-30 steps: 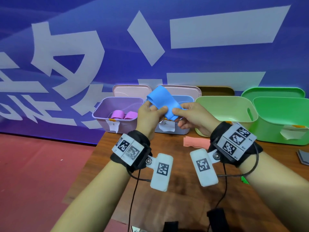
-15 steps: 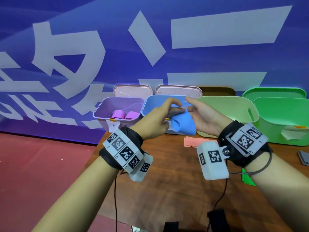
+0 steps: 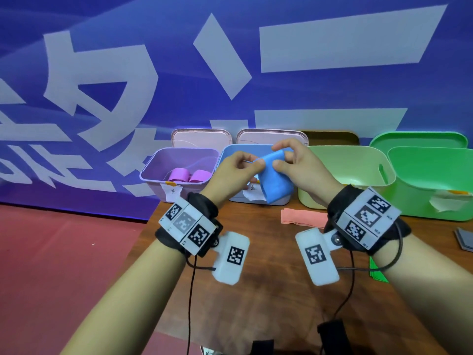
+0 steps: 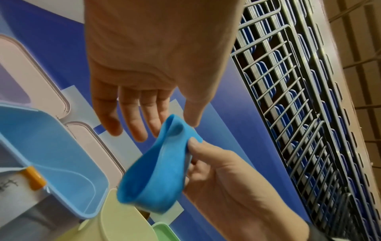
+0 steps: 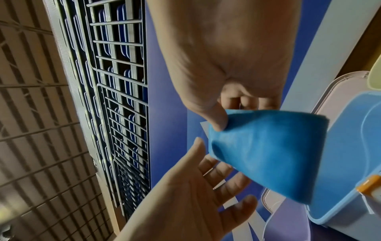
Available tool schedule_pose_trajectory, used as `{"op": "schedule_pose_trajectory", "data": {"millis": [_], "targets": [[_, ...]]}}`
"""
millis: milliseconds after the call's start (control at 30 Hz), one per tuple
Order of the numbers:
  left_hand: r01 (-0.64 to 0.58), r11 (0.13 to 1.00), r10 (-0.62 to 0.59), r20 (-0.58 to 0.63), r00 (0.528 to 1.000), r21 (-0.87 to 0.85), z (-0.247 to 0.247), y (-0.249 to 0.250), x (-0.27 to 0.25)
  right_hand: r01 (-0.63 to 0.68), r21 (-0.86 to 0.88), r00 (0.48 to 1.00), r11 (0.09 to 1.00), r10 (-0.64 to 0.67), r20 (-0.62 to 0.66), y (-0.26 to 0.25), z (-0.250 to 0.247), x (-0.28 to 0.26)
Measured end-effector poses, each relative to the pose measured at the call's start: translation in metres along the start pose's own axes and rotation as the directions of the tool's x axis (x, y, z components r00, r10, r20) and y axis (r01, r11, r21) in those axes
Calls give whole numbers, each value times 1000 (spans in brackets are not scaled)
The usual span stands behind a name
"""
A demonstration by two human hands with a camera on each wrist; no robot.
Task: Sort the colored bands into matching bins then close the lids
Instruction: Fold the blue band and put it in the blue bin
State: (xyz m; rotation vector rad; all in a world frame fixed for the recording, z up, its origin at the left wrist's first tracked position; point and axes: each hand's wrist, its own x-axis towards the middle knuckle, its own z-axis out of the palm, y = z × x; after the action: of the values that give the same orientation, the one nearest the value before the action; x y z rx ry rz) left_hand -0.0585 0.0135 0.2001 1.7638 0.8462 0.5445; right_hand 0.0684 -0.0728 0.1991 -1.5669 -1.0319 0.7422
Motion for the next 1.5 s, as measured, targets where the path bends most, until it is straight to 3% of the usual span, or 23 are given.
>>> {"op": "schedule_pose_trajectory", "data": {"millis": [133, 233, 333, 567, 667, 767, 900, 1033, 1100, 1233, 1400, 1500], "targets": [[8, 1000, -9, -61, 998, -16, 2, -8, 5, 11, 67, 1000, 998, -13, 19, 1, 2, 1], [-20, 999, 23, -65, 998, 37, -1, -11, 9, -62, 117, 997, 991, 56, 52, 5, 2, 5], [-87, 981, 86, 9, 996, 175, -7, -11, 12, -167, 108, 985, 980, 161, 63, 4, 0, 10], [-164, 912, 116, 147, 982, 377, -21, -4, 36, -161, -21, 980, 987, 163, 112, 4, 7, 32], [-127, 952, 91, 140, 986, 277, -27, -8, 53, -104, -20, 994, 994, 103, -18, 0, 11, 48], [7, 992, -25, 147, 989, 122, -32, -21, 69, -47, 42, 990, 998, 52, -127, -4, 13, 66], [263, 958, -222, 278, 934, -118, -36, -44, 88, -100, 219, 972, 971, 143, -188, 0, 13, 87], [261, 906, -195, 218, 956, -334, -39, -54, 105, -194, 273, 947, 942, 253, -200, 13, 16, 102], [263, 889, -191, 219, 957, -374, -43, -57, 115, -275, 317, 922, 908, 343, -181, 21, 18, 107], [290, 868, -192, 268, 944, -402, -49, -61, 130, -410, 418, 887, 811, 461, -24, 36, 23, 113], [288, 889, -175, 317, 932, -355, -53, -64, 143, -449, 364, 881, 816, 472, 29, 52, 28, 122], [325, 865, -207, 319, 925, -383, -57, -67, 149, -427, 458, 887, 780, 459, 46, 55, 29, 126]]}}
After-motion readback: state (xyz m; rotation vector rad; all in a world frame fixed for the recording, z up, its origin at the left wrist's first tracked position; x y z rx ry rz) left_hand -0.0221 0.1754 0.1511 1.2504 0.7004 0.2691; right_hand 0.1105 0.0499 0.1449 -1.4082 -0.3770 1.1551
